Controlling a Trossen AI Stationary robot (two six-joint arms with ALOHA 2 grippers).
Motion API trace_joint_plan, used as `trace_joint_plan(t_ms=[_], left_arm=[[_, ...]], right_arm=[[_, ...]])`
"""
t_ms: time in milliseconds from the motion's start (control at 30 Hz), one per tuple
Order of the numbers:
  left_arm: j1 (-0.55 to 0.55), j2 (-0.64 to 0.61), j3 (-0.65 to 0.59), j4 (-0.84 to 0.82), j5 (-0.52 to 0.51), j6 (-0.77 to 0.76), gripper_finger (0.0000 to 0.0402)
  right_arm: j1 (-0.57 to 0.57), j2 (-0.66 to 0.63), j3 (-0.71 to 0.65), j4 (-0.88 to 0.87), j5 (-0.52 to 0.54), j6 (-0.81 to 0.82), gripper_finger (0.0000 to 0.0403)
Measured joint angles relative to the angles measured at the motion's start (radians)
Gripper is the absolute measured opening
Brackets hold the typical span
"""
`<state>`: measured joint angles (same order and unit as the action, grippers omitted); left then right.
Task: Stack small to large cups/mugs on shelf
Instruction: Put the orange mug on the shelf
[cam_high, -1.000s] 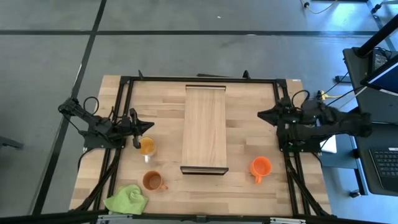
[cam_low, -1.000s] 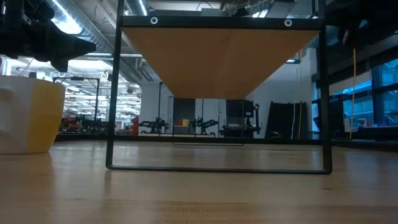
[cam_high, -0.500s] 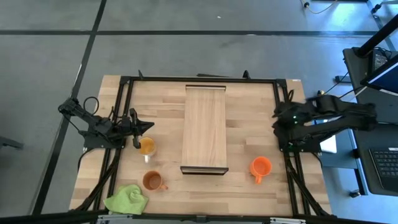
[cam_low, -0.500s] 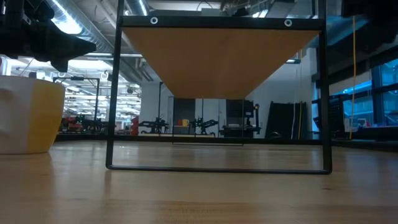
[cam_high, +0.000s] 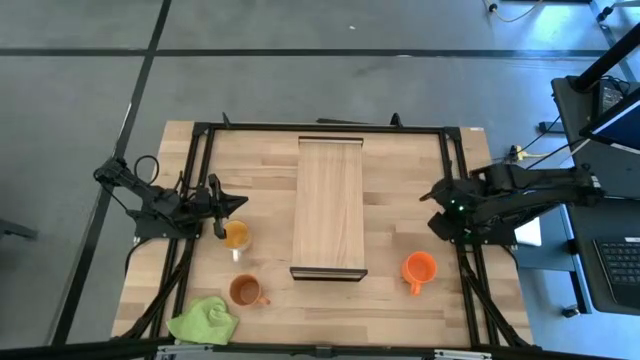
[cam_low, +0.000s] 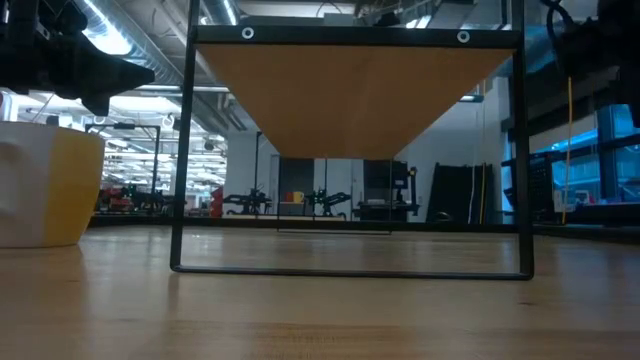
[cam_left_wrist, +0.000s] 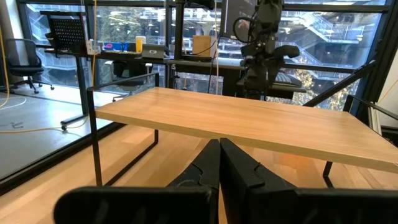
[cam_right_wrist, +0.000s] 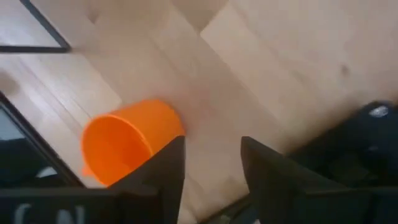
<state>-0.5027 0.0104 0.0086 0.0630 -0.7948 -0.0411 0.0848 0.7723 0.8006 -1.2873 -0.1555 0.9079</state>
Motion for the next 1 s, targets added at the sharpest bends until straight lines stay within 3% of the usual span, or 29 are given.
trace_joint_plan(t_ms=[167, 267, 400, 600, 1000], left_arm=[[0.0, 0.0, 0.0, 0.0, 0.0, 0.0, 0.0], [0.0, 0.0, 0.0, 0.0, 0.0, 0.0, 0.0], [0.0, 0.0, 0.0, 0.0, 0.0, 0.0, 0.0], [0.0, 0.0, 0.0, 0.0, 0.0, 0.0, 0.0], [0.0, 0.0, 0.0, 0.0, 0.0, 0.0, 0.0]], right_arm=[[0.138, 0.036, -0.003, 0.039, 0.003, 0.087, 0.0169], [0.27, 0.078, 0.033, 0.112, 0.085, 0.135, 0.0167], [0.418, 0.16, 0.083, 0.073, 0.194, 0.216, 0.0159], [0.572, 0.254, 0.075, 0.047, 0.205, 0.337, 0.0157], [0.63, 0.385, 0.075, 0.146, 0.235, 0.398, 0.0157]])
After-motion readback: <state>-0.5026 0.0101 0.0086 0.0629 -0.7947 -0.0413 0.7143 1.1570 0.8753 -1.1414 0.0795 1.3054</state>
